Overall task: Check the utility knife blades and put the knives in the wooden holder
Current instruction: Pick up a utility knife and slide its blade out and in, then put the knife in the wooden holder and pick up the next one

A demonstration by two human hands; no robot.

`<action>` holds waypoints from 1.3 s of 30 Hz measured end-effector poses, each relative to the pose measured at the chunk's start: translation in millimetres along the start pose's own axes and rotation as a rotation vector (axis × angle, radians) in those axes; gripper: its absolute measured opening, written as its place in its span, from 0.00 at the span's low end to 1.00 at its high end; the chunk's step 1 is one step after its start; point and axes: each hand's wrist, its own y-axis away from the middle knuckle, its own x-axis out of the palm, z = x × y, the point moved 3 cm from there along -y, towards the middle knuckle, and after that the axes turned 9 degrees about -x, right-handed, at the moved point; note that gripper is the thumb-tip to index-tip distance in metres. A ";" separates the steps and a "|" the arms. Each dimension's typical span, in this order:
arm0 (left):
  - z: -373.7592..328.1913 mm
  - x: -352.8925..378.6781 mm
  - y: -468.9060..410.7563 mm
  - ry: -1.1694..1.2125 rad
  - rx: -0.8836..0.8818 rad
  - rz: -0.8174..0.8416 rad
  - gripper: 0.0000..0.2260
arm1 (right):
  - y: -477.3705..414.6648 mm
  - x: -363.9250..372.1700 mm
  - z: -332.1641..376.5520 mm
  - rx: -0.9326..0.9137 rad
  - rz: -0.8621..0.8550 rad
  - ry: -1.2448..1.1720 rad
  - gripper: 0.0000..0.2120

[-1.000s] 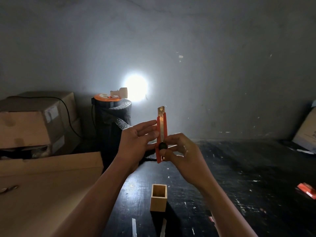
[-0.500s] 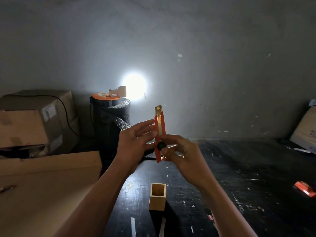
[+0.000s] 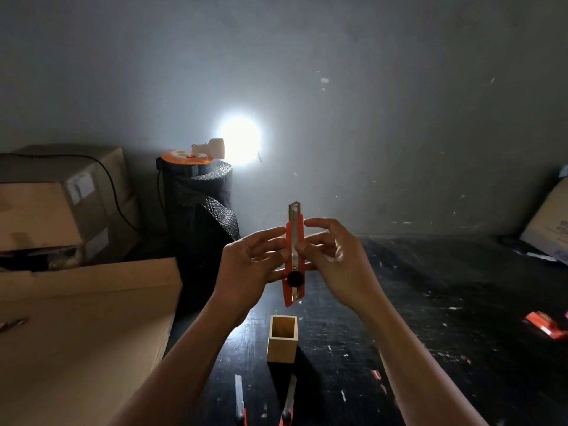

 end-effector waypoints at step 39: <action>314.5 -21.6 -97.3 -0.741 -0.443 0.040 0.25 | 41.8 130.1 -326.1 0.616 0.244 0.276 0.03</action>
